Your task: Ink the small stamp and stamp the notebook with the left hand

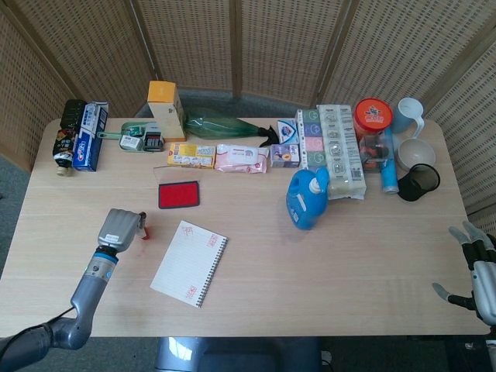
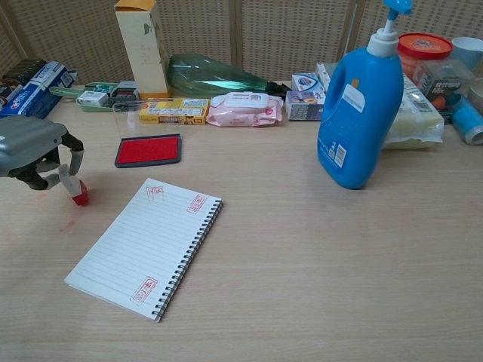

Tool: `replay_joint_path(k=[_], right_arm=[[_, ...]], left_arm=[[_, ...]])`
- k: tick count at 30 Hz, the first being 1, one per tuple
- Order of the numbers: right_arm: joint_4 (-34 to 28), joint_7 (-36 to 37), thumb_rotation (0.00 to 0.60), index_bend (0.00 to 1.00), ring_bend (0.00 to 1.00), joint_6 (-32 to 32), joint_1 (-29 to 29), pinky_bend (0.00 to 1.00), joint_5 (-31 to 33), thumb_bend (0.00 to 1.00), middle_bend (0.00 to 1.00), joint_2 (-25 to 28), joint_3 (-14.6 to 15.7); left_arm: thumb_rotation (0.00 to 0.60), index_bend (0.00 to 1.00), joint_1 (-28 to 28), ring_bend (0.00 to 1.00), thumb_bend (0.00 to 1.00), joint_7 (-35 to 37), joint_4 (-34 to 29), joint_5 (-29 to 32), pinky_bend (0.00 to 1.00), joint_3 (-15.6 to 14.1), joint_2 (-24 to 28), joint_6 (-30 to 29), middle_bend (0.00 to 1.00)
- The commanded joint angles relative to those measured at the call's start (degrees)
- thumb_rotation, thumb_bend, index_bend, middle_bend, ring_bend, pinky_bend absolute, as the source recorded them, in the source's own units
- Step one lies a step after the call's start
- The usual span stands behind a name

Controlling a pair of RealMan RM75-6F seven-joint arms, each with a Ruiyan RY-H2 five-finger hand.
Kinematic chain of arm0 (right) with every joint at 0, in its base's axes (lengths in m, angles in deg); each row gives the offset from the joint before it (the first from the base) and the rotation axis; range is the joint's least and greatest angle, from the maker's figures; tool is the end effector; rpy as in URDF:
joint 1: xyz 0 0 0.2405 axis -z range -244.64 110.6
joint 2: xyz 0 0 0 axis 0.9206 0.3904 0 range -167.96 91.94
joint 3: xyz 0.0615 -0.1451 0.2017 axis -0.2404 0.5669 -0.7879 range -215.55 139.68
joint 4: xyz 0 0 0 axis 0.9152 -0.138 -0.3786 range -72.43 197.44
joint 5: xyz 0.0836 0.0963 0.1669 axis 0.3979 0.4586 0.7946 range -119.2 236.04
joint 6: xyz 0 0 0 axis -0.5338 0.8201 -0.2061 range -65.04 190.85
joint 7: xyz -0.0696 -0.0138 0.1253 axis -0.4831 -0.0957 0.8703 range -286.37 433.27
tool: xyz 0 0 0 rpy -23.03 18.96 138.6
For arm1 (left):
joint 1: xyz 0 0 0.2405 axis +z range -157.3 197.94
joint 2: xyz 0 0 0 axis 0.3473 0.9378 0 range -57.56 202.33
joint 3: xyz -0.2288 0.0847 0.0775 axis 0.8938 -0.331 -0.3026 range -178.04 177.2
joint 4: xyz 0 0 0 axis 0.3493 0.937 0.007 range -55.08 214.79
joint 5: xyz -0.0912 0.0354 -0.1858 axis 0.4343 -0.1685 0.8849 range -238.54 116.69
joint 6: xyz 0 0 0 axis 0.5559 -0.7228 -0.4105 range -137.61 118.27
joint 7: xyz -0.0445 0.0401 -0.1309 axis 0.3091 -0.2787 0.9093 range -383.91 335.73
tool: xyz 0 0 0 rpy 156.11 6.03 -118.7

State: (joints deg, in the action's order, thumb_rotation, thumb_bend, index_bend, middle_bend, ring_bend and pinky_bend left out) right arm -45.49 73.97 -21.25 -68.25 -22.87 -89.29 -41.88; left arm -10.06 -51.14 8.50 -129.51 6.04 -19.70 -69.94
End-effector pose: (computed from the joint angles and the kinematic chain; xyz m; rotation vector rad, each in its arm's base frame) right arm -0.2897 -0.1627 0.2062 1.2743 -1.0136 0.8725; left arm -0.2553 0.3165 -0.0108 -1.7550 -0.7649 -0.6204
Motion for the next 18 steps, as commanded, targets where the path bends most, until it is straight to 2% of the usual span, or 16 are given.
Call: replay_joint_path(k=[1, 8, 18], right_arm=[[0.0, 0.0, 0.6, 0.12, 0.0, 0.0, 0.0, 0.0, 0.0, 0.07, 0.03, 0.0, 0.0], [0.2, -0.5, 0.6, 0.12, 0.0, 0.7, -0.4, 0.0, 0.8, 0.07, 0.03, -0.3, -0.2], [0.9, -2.0, 0.6, 0.12, 0.0, 2.2, -1.2, 0.0, 3.8, 0.07, 0.03, -1.1, -1.0]], left_arm=[[0.6, 0.56, -0.5, 1.0, 0.4, -0.1, -1.3, -0.1, 1.0, 0.8, 1.1, -0.4, 1.0], [0.6, 0.57, -3.5, 1.0, 0.4, -1.8, -3.5, 0.9, 1.0, 4.0, 3.6, 0.5, 1.0], [0.6, 0.59, -9.2, 1.0, 0.4, -2.5, 1.3, 3.5, 1.0, 7.5, 2.7, 5.3, 1.0]])
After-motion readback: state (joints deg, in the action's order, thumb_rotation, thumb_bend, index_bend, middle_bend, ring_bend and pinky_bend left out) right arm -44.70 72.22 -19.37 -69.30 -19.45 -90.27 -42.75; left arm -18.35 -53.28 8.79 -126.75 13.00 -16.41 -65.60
